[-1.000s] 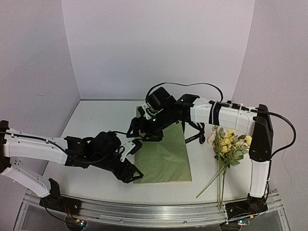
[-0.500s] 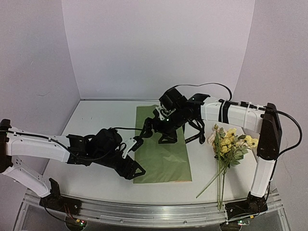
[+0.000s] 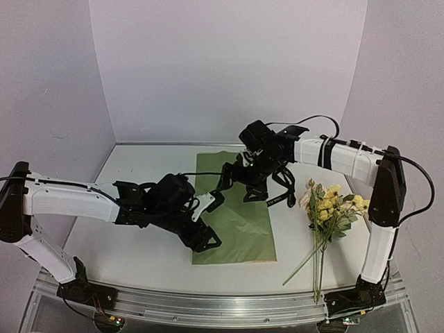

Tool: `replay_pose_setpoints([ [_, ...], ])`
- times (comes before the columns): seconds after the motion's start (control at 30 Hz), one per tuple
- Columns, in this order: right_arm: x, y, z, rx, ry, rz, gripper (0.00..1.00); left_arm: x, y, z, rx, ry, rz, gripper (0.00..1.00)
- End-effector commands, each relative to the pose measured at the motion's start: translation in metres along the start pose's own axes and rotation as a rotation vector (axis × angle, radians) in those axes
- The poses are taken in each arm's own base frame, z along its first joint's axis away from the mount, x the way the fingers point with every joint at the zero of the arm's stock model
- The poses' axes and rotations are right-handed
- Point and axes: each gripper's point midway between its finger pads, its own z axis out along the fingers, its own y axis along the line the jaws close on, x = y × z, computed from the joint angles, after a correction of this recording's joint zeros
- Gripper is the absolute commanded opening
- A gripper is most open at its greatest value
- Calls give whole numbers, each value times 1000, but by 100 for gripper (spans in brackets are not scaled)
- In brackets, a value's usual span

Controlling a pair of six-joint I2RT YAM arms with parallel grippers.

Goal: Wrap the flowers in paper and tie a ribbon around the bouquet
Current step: Move the folded wrapping paper to the center of the board.

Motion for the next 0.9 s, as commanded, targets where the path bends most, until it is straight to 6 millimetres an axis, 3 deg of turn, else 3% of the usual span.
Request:
replay_pose_setpoints([
  [0.0,-7,-8,6,77,-7,27,98,-9,-16,4,-2,31,119,75],
  [0.13,-15,-6,9,91,-21,35,98,1,-21,12,-11,76,162,75],
  [0.27,-23,-7,6,127,-34,26,98,-11,-31,2,26,1,140,77],
  [0.53,-33,-42,-3,222,-71,57,98,1,-8,-16,10,-73,-37,79],
  [0.67,-18,-63,-8,249,-34,47,98,5,20,-20,-6,-100,-199,78],
  [0.87,22,-99,-3,284,33,6,98,0,39,-10,51,-91,-394,74],
])
